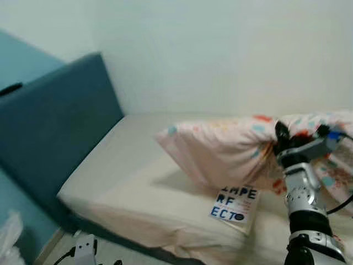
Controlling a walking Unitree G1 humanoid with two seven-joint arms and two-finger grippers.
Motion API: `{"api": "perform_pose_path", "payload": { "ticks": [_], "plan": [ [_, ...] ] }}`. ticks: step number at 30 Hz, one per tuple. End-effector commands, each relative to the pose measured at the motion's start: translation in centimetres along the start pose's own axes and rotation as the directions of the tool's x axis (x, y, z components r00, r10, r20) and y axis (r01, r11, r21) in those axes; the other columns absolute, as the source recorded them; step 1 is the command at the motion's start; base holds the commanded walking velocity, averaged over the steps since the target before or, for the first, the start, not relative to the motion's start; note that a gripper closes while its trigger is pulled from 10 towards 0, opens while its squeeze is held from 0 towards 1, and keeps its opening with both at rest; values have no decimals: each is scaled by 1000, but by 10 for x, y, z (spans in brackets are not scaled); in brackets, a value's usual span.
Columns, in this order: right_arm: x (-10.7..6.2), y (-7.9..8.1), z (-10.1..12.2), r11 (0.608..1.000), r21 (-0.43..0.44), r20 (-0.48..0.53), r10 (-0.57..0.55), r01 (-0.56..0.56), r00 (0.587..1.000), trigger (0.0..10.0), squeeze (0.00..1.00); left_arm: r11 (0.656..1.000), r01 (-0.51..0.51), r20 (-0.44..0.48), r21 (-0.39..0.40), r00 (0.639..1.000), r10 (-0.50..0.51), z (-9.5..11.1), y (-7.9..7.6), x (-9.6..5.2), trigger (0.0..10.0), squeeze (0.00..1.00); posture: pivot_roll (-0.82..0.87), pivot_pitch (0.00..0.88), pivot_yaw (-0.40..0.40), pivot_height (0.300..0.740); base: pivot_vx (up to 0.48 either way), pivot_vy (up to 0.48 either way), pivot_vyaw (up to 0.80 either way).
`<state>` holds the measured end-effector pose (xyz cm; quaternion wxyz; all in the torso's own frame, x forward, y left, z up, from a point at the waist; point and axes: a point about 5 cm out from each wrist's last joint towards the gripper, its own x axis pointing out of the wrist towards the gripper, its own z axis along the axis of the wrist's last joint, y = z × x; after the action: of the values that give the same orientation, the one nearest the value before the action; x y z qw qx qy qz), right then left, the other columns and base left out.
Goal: Clean up the room
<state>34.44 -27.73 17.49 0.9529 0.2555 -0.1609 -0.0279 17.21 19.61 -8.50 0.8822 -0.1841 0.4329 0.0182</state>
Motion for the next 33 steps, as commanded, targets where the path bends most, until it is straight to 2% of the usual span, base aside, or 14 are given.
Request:
{"api": "perform_pose_path", "payload": {
  "ticks": [1, 5, 6, 7, 9, 12, 13, 14, 15, 19, 24, 33],
  "plan": [
    [12, 30, 13, 987, -26, 62, 159, -158, 985, 10000, 0, 1000, -2, -2, 20, 1000, 2, 2, -1, 1, 10000, 0, -144, 0, 83, 724, 0, 0, 788],
    [9, 38, -2, 978, -77, -13, 195, -195, 981, 10000, 0, 1000, 3, -5, 25, 1000, -3, 1, -4, 2, 10000, 0, -144, 0, 83, 724, 0, 0, 791],
    [9, 38, -2, 978, -77, -13, 195, -195, 981, 10000, 0, 1000, 3, -5, 25, 1000, -3, 1, -4, 2, 10000, 0, -144, 0, 83, 724, 0, 0, 788],
    [8, 37, -10, 975, -122, -64, 180, -187, 982, 10000, 0, 1000, 7, -7, 30, 1000, -7, 1, -5, 2, 10000, 0, -146, 0, 83, 724, 0, 0, 794],
    [8, 37, -10, 975, -122, -64, 180, -187, 982, 10000, 0, 1000, 7, -7, 30, 1000, -7, 1, -5, 2, 10000, 0, -146, 0, 83, 724, 0, 0, 794],
    [5, 32, -22, 963, -208, -144, 142, -171, 979, 10000, 0, 999, 12, -9, 39, 1000, -12, 2, -7, 3, 10000, 0, -147, 0, 82, 724, 0, 0, 794],
    [5, 32, -22, 963, -208, -144, 142, -171, 979, 10000, 0, 999, 12, -9, 39, 1000, -12, 2, -7, 3, 10000, 0, -147, 0, 82, 724, 0, 0, 794],
    [4, 31, -26, 953, -250, -173, 132, -173, 976, 10000, 0, 999, 15, -6, 42, 1000, -14, 3, -7, 3, 10000, 0, -147, 0, 81, 724, 0, 0, 788],
    [4, 31, -26, 953, -250, -173, 132, -173, 976, 10000, 0, 999, 15, -6, 42, 1000, -14, 3, -7, 3, 10000, 0, -147, 0, 81, 724, 0, 0, 788],
    [0, 28, -36, 919, -341, -245, 116, -197, 963, 10000, 0, 999, 21, 0, 49, 1000, -21, 5, -9, 4, 10000, 0, -149, 0, 79, 724, 0, 0, 794],
    [-5, 26, -44, 897, -386, -293, 103, -217, 951, 10000, 0, 998, 35, 10, 49, 999, -36, 8, -13, 5, 10000, 0, -148, 0, 78, 724, 0, 0, 793],
    [-7, 17, -42, 881, -432, -292, 67, -194, 954, 10000, 0, 997, 65, 25, 47, 997, -67, 11, -19, 7, 10000, 0, -151, 0, 79, 724, 0, 0, 790]
  ]
}}
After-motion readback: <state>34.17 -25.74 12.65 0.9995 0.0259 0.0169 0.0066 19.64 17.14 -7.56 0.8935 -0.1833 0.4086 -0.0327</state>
